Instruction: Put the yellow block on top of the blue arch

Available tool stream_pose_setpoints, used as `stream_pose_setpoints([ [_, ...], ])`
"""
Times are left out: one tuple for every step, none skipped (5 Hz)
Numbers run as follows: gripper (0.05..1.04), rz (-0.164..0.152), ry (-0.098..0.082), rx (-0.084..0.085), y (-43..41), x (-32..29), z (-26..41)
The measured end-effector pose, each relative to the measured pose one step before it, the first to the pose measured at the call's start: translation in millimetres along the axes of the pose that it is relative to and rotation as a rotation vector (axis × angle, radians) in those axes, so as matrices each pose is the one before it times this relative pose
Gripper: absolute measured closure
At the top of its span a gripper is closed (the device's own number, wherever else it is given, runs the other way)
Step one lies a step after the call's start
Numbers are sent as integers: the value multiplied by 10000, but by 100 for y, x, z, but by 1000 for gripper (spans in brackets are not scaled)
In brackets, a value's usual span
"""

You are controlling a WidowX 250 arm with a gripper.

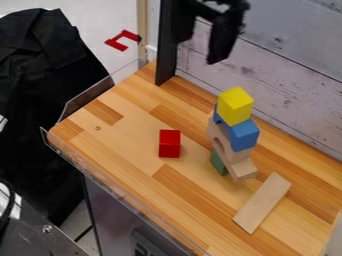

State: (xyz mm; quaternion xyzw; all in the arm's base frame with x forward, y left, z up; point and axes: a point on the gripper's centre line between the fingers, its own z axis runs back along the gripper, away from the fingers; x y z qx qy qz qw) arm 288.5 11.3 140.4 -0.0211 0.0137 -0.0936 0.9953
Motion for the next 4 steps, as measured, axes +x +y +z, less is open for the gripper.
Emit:
stream_pose_setpoints([
  [84, 660, 290, -72, 1617, -1388, -1559],
  [84, 449, 100, 0, 875, -787, -1294],
  [84, 280, 68, -86, 321, -391, -1217],
  [84, 2, 67, -104, 11, -81, -1022],
])
